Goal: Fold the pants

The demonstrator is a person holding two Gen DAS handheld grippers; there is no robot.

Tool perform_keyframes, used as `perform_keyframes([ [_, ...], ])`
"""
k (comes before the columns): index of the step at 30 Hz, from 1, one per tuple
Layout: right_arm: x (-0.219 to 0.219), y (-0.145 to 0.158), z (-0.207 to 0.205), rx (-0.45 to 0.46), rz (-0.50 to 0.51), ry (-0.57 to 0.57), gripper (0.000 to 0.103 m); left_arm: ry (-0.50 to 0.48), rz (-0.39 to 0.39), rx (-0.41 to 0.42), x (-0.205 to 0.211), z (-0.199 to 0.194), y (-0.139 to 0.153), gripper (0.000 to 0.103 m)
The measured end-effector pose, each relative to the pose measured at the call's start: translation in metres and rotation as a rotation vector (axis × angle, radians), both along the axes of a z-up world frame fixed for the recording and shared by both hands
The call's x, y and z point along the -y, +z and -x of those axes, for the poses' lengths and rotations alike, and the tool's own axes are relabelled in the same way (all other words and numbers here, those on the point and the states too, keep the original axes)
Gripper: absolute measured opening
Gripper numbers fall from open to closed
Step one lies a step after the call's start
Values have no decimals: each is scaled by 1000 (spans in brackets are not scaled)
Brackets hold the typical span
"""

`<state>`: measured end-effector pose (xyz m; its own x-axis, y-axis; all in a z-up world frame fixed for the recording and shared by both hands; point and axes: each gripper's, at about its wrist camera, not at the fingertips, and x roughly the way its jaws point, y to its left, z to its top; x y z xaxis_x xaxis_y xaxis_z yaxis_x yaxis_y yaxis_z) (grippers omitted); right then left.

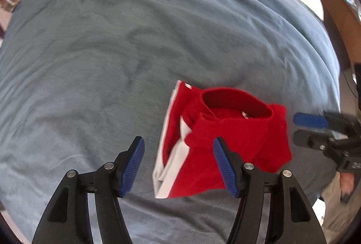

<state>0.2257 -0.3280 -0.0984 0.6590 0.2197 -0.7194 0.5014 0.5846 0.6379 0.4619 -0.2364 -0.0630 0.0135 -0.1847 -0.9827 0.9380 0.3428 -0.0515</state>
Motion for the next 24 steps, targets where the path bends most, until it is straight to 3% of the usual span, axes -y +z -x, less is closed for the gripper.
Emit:
perform_keyframes([
  [7, 0, -22, -17, -40, 69, 116, 48, -41, 59, -145, 12, -5, -27, 52],
  [11, 5, -36, -23, -49, 39, 148, 48, -27, 49, -220, 12, -6, -39, 24],
  [14, 6, -44, -28, -63, 30, 170, 48, -61, 84, -219, 5, 0, -25, 21],
  [18, 7, -47, -34, -52, 15, 194, 48, -106, 125, -155, 11, 0, -5, 21],
  [24, 26, -45, -41, -36, 52, 118, 48, -21, 143, -146, 38, -29, -24, 21],
])
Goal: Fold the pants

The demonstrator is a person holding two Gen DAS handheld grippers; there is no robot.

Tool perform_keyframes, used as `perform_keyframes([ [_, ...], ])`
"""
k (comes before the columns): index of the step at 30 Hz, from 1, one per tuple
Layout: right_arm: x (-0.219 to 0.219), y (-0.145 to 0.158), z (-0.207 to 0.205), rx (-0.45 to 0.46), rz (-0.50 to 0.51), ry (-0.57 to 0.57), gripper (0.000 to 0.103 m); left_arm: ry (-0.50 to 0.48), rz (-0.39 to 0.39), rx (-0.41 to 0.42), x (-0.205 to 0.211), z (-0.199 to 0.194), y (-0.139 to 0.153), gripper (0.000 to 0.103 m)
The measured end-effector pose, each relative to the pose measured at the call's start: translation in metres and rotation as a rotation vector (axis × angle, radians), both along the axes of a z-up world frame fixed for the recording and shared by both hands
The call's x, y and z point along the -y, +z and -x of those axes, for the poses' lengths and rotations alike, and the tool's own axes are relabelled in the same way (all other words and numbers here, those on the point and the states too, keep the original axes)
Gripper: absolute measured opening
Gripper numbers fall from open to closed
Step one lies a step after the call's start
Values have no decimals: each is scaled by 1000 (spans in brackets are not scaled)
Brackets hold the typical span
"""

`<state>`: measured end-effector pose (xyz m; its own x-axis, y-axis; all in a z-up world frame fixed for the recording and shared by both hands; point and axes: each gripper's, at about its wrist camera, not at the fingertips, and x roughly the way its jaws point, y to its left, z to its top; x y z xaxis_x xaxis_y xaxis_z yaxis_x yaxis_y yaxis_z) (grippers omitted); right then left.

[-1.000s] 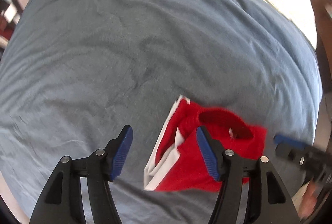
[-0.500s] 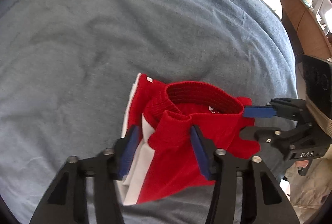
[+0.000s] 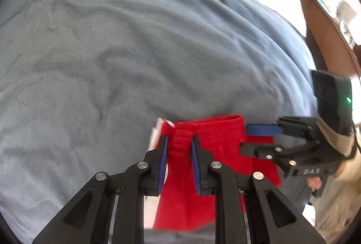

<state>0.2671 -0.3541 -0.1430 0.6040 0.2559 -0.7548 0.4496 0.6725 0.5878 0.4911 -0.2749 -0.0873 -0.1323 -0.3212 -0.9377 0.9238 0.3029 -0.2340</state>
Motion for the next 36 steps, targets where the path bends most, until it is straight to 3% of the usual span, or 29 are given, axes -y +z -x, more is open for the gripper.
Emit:
perform_keyframes([
  [3, 12, -3, -6, -20, 25, -48, 48, 69, -16, -33, 6, -14, -18, 23],
  [5, 19, -3, -4, -38, 26, -77, 48, 97, -15, -32, 4, -17, -22, 31],
  [8, 17, 7, 6, -44, 58, -112, 48, 106, -1, 35, -4, -14, -11, 47],
  [13, -14, 28, 26, -29, 32, -49, 48, 55, 21, 157, -33, 7, 21, 57],
  [20, -57, 16, 44, -49, -53, 70, 46, 82, -54, 165, -79, 14, 11, 57],
  [23, -61, 7, 42, -54, -60, 85, 37, 97, -75, 146, -90, 11, 2, 57],
  [29, -62, 8, 36, -62, -54, 74, 32, 107, -68, 124, -92, 12, -5, 57],
  [34, -59, -6, 33, -109, -145, 48, 33, 113, -72, 99, -92, 7, -11, 57],
  [36, -60, -9, 32, -126, -132, 35, 33, 116, -80, 89, -93, 7, -13, 57],
])
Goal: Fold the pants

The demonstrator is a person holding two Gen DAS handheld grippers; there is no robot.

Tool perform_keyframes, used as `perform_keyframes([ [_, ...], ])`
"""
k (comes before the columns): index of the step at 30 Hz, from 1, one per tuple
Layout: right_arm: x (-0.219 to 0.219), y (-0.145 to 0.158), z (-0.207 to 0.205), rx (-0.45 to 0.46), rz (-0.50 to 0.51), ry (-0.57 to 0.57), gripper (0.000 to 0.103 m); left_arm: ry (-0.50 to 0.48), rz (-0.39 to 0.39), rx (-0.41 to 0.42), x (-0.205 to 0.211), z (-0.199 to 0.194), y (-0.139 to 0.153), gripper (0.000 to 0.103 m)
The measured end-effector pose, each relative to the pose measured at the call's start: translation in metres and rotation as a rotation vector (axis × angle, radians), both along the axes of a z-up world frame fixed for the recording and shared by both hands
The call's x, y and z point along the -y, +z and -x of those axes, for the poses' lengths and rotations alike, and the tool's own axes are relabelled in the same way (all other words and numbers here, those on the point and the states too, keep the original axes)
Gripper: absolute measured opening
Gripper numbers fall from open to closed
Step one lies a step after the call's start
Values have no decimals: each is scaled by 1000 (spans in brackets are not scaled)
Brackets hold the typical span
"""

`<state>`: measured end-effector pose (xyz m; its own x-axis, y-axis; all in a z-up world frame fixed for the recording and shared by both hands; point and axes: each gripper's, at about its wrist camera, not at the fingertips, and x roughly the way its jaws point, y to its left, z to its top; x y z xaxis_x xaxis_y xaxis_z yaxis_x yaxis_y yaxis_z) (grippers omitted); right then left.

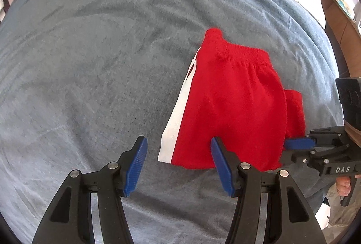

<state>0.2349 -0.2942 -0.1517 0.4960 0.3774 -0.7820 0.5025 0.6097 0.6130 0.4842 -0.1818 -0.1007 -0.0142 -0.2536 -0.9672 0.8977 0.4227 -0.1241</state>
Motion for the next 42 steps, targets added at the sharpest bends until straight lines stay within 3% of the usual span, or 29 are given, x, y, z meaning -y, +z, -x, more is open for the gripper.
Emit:
perform_keyframes([
  [5, 2, -9, -6, -13, -43, -26, 32, 12, -7, -34, -5, -2, -10, 58],
  [8, -4, -10, -11, -10, -25, 10, 20, 21, -18, -41, -9, -3, -15, 58],
  [9, -6, -10, -12, -15, -29, 19, 11, 16, -24, -38, -10, -2, -16, 58],
  [12, -11, -3, -9, -2, -8, 41, 7, -20, -31, -10, -10, 5, -15, 58],
  [20, -26, 25, 4, 8, -21, 66, 6, -54, -38, 23, -6, 14, -12, 58],
  [30, -30, -3, 15, -121, -35, 81, 6, -11, -92, 51, -18, 11, -17, 58],
  [33, -32, -4, 19, -180, -46, 100, 6, -2, -61, 65, -24, 17, -5, 58],
  [35, -33, 9, 20, -154, 11, 115, 6, 11, -32, 62, -27, 20, 5, 58],
  [36, -31, 17, 19, -133, 46, 114, 8, 26, -14, 59, -28, 20, 10, 58],
  [38, -24, 38, 15, -63, 139, 102, 22, 78, 25, 47, -28, 17, 19, 58],
  [39, -19, 47, 12, -31, 187, 95, 35, 111, 53, 35, -28, 15, 23, 58],
  [40, -12, 57, 7, 15, 241, 81, 40, 144, 83, 25, -28, 13, 27, 58],
  [42, 0, 68, -4, 95, 321, 85, 41, 185, 119, 28, -19, 8, 33, 59],
])
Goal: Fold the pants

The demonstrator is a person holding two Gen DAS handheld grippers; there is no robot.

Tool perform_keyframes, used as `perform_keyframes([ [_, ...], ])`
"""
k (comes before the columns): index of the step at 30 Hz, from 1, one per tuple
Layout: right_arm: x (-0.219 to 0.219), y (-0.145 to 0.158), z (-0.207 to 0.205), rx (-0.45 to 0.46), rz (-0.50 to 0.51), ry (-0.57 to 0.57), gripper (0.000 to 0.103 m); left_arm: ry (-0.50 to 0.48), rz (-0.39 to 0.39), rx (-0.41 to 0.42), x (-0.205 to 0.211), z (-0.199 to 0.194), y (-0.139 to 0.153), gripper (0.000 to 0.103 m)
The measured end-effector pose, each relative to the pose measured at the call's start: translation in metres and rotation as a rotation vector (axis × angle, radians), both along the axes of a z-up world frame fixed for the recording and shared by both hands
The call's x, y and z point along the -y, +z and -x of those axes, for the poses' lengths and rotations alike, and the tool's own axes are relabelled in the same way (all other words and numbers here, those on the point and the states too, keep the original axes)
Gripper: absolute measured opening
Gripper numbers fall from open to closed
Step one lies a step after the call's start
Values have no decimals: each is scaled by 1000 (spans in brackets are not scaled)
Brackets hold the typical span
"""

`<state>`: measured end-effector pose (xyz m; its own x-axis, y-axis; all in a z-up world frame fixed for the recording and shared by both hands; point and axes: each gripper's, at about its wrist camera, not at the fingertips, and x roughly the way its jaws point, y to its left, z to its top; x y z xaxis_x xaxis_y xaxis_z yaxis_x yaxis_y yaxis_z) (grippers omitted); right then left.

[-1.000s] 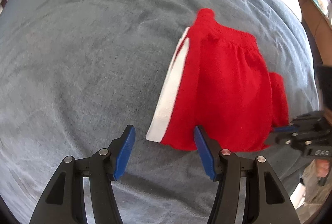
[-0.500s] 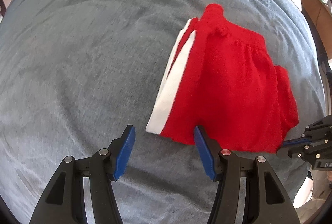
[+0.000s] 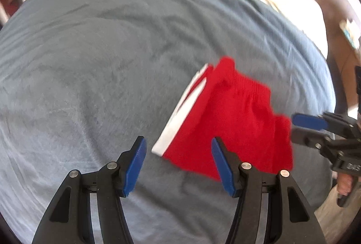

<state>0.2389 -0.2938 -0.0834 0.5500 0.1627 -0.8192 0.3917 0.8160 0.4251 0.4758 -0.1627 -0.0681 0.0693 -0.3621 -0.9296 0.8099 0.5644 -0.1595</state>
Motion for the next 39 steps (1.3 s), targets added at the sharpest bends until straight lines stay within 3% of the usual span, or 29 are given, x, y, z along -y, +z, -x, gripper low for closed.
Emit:
perform_keyframes([
  [3, 17, 2, -26, 49, 82, 86, 41, 20, 29, 10, 7, -5, -3, 60],
  [7, 29, -14, -47, 39, 121, 107, 41, -10, 18, 8, 25, -6, -21, 60],
  [15, 35, -47, -61, -79, 235, 140, 41, 120, -11, -16, 33, -28, -49, 64],
  [18, 40, -50, -59, -89, 220, 129, 41, 184, 16, -14, 23, -28, -40, 65],
  [24, 49, -26, -42, -45, 194, 49, 44, 287, 45, 101, -5, -5, -4, 74],
  [26, 54, -16, -33, -20, 185, 9, 51, 306, 57, 97, -13, 2, 1, 75],
  [31, 58, -7, -11, 23, 111, -50, 55, 320, 74, 94, -16, 29, -5, 75],
  [34, 56, -17, -6, 4, 72, -30, 55, 376, 103, 41, -19, 33, -18, 75],
  [39, 58, -38, 1, -21, -8, -64, 55, 384, 102, 23, -19, 43, -32, 75],
])
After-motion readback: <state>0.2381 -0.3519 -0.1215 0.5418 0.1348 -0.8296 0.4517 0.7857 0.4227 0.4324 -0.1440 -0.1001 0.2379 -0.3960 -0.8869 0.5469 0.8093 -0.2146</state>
